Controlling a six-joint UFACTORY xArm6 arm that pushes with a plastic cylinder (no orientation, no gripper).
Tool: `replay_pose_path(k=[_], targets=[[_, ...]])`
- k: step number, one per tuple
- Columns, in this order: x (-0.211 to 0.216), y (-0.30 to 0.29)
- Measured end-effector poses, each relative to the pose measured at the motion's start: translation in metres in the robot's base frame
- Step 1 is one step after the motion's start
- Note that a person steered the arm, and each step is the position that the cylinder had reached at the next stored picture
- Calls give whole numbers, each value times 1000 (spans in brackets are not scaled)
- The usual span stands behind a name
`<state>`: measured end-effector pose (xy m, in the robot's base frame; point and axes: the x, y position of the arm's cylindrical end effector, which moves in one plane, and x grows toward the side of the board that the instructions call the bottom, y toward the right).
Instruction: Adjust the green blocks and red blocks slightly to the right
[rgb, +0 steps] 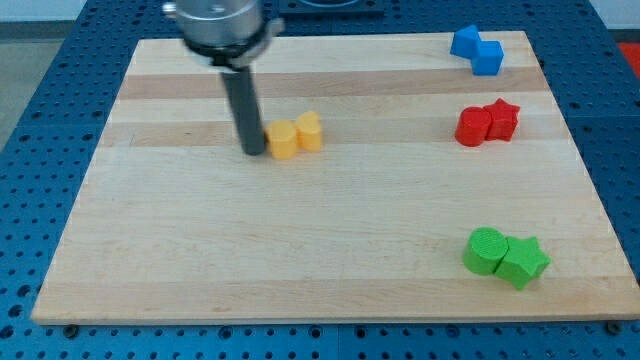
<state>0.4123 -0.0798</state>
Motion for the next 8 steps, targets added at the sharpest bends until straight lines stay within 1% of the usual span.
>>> replay_pose_path(k=[1, 2, 3, 4, 5, 6, 7, 8], targets=[[-1, -3], [30, -24], [40, 49], [1, 135], [-39, 159], [-50, 125], [-39, 99], [-21, 95]])
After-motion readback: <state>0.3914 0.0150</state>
